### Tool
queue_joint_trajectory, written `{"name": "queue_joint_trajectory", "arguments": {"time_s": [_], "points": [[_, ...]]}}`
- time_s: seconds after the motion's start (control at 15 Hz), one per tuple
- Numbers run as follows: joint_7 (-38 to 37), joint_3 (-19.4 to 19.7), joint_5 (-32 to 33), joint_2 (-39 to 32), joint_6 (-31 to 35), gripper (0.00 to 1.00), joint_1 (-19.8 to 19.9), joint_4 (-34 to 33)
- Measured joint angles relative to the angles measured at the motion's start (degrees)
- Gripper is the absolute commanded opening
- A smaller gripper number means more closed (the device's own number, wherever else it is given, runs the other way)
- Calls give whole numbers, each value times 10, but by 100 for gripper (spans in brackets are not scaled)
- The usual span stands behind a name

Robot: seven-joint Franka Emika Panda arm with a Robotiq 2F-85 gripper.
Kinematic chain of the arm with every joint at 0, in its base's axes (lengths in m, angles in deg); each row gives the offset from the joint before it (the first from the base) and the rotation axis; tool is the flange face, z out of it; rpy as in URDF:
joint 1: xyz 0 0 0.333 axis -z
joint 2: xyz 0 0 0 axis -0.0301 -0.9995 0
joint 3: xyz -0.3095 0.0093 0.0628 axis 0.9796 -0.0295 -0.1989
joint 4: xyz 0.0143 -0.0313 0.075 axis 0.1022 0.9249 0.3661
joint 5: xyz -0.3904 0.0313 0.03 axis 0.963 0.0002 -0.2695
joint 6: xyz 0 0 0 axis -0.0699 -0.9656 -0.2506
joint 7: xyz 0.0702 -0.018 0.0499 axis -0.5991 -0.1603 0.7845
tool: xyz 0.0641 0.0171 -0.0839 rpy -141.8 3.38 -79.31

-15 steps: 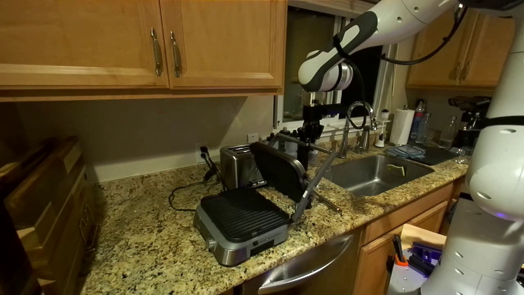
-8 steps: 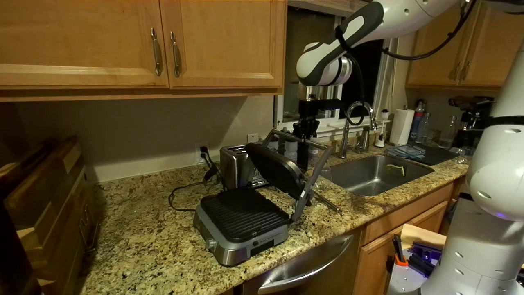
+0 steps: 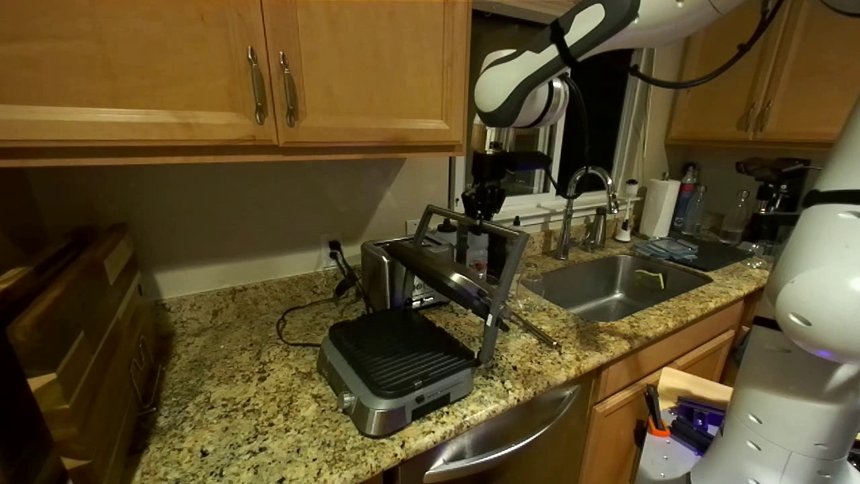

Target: Close the toaster.

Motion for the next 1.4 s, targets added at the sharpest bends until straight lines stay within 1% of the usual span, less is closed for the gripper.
{"name": "queue_joint_trajectory", "arguments": {"time_s": [0.2, 0.6, 0.87, 1.13, 1.4], "points": [[-15, -9, 0, 2, 0, 11, -6, -2], [-20, -7, -1, 2, 0, 11, -9, -2], [-15, 12, -2, -3, 0, 11, -1, 0], [10, 38, -2, -20, 2, 11, 15, 2], [34, 55, -2, -39, 7, 11, 27, 1]]}}
